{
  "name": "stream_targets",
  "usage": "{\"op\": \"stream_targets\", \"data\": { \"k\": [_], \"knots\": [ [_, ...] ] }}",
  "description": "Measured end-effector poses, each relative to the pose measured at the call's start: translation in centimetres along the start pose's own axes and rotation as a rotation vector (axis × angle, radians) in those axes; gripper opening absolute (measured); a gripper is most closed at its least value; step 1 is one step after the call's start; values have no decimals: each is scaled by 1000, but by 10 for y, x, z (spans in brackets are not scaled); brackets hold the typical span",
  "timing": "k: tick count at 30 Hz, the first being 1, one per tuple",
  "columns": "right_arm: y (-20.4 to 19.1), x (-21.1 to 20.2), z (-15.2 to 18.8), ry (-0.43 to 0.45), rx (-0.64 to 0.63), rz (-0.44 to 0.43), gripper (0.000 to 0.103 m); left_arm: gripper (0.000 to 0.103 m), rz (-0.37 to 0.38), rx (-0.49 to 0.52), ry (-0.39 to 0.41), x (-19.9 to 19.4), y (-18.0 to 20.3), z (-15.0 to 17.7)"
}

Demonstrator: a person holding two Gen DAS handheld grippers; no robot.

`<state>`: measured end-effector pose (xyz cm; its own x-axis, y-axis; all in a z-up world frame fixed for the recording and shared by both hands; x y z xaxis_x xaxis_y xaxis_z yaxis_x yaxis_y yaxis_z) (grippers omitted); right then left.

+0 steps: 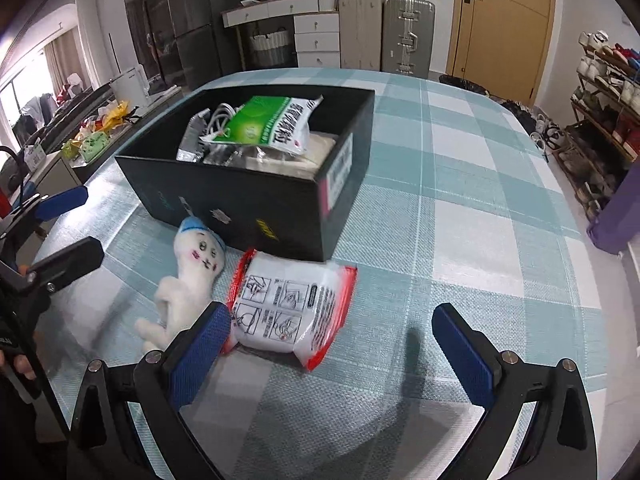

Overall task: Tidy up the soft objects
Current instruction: 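Grasp the red-edged white packet with the right gripper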

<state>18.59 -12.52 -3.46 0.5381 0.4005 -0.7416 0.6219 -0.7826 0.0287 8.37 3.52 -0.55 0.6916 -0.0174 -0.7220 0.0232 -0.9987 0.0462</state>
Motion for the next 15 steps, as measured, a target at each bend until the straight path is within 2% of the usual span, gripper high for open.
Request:
{"op": "stream_targets", "data": {
  "k": [11,12,13,15],
  "knots": [
    [-14,12,1,-17,-51,-6,101,103,7,6,-11,3,2,2],
    [-15,12,1,-16,-58,-8,96,103,10,6,-14,2,2,2],
    [-16,12,2,-17,-65,-10,86,103,12,6,-17,3,2,2],
    [-19,11,2,-19,-82,-13,77,103,13,7,-23,3,2,2]
  ]
}}
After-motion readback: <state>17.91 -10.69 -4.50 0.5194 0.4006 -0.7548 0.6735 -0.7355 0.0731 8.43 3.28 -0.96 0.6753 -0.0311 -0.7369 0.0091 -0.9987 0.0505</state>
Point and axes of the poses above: each gripper's, at about its wrist camera, not at the fingertips, and x roughly the way its jaws point, y to its right, z to its underside, the point moved 1 cm from there along x, roughly the way its jaws point, and after that the axes turned 5 degrees about -y, right-handed, at the moved point
